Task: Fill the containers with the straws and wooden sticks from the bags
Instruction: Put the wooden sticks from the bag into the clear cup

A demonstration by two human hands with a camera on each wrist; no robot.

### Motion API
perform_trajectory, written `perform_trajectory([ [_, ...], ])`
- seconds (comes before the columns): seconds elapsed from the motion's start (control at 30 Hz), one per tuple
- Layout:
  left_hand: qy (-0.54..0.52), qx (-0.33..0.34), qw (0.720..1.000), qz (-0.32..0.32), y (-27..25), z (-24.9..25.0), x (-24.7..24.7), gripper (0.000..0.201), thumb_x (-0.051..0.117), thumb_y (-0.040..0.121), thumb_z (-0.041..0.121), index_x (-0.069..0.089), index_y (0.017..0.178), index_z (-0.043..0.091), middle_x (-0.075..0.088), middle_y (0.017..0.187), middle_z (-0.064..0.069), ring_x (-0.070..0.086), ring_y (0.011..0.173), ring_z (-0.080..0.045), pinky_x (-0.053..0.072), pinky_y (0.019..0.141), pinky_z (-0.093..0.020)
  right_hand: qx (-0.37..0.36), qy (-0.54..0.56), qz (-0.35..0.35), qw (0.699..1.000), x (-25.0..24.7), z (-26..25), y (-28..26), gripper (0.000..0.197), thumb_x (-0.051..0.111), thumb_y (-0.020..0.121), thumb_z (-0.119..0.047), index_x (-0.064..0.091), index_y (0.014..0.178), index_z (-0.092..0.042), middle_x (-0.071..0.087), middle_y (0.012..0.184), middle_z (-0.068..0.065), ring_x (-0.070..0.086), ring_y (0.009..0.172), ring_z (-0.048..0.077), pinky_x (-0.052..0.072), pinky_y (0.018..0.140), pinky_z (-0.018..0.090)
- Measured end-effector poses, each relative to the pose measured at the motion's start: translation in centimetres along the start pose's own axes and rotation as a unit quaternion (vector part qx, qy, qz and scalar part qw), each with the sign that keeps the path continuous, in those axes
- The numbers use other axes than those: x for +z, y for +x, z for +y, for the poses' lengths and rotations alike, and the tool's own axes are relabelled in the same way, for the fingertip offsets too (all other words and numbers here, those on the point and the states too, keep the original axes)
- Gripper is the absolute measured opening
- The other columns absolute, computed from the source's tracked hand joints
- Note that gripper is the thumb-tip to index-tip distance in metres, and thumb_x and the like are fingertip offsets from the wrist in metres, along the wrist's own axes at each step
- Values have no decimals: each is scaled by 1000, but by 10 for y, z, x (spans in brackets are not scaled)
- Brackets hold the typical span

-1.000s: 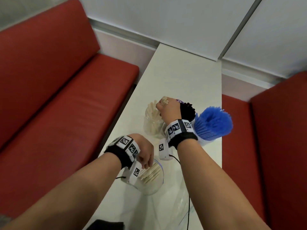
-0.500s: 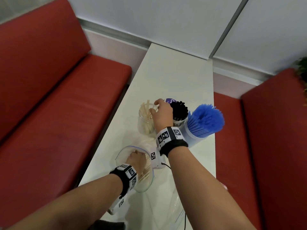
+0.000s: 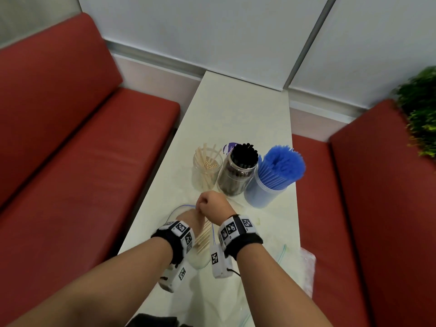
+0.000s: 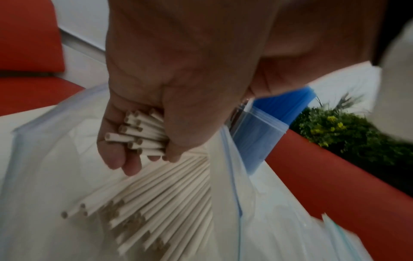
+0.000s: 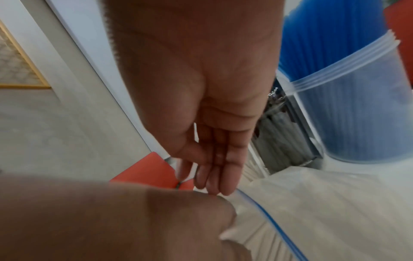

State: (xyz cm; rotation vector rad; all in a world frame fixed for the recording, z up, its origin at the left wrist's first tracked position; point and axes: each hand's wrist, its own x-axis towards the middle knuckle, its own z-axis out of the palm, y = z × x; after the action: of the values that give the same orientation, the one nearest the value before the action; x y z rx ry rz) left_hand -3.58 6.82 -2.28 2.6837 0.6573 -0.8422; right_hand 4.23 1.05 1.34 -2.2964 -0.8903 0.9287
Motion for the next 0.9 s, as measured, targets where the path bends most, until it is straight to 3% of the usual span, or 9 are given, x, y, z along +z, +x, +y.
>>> perform_trajectory([
  [0.13, 33, 29, 999, -6, -10, -9, -16, 35, 34, 102, 12, 51, 131, 5, 56, 133, -10, 54, 121, -23, 37, 85, -27, 4, -16, -16, 1000, 6, 12, -7, 38, 42, 84, 9, 67, 97, -17, 68, 111, 10, 63, 102, 26, 50, 85, 30],
  [0.27, 63, 28, 997, -35, -23, -21, -50, 32, 46, 98, 15, 59, 127, 8, 63, 126, -8, 62, 113, -24, 47, 83, -31, -39, -76, -79, 993, 17, 18, -15, 50, 60, 85, 3, 54, 130, -15, 64, 126, 11, 60, 114, 28, 43, 84, 29],
  [0.37, 55, 38, 997, -23, -38, -23, -85, 29, 53, 96, 18, 66, 120, 7, 65, 123, -10, 63, 112, -25, 50, 85, -31, -49, -92, -60, 993, 27, 16, -14, 39, 74, 83, -10, 64, 120, -18, 68, 119, 9, 63, 109, 27, 42, 80, 25],
  [0.47, 82, 43, 995, -32, -56, -15, -125, 17, 63, 90, 19, 68, 93, 4, 70, 103, -9, 64, 84, -24, 49, 74, -32, -70, -8, -6, 997, 25, 6, -15, 6, 70, 88, -33, 66, 92, -35, 72, 98, -3, 62, 85, 15, 45, 69, 25],
  [0.57, 77, 76, 994, -6, -65, -19, -159, 24, 74, 80, 26, 64, 67, 9, 70, 73, -2, 66, 69, -20, 57, 70, -33, -128, 56, 53, 989, 15, 0, -17, 29, 63, 90, -30, 58, 82, -57, 66, 78, -21, 57, 69, -6, 43, 62, 14],
  [0.63, 37, 98, 994, 10, -70, -24, -176, 23, 77, 76, 34, 72, 71, 13, 71, 68, 1, 61, 56, -14, 51, 52, -24, -143, 86, 76, 983, 7, -6, -18, 27, 58, 96, -29, 57, 89, -54, 65, 76, -19, 57, 67, -10, 42, 60, 9],
  [0.73, -97, 141, 983, 74, -71, -34, -190, 43, 71, 74, 61, 73, 81, 19, 72, 63, 4, 54, 41, -7, 41, 39, -17, -137, 155, 108, 972, -8, -17, -21, 5, 61, 99, -35, 58, 96, -34, 60, 68, -8, 54, 52, 0, 45, 58, 22],
  [0.8, -301, 184, 928, 122, -71, -40, -193, 60, 59, 73, 77, 69, 87, 20, 73, 69, 1, 59, 47, -10, 46, 45, -22, -132, 221, 145, 955, -26, -23, -26, 18, 62, 100, -31, 55, 85, -23, 51, 61, -4, 47, 49, 8, 42, 53, 28],
  [0.9, -658, 201, 716, 118, -62, -41, -187, 71, 45, 81, 79, 69, 105, 17, 73, 85, -5, 63, 65, -15, 50, 57, -26, -141, 328, 191, 914, -64, -42, -38, 27, 62, 101, -23, 53, 76, -17, 47, 56, -3, 44, 46, 12, 39, 49, 30],
])
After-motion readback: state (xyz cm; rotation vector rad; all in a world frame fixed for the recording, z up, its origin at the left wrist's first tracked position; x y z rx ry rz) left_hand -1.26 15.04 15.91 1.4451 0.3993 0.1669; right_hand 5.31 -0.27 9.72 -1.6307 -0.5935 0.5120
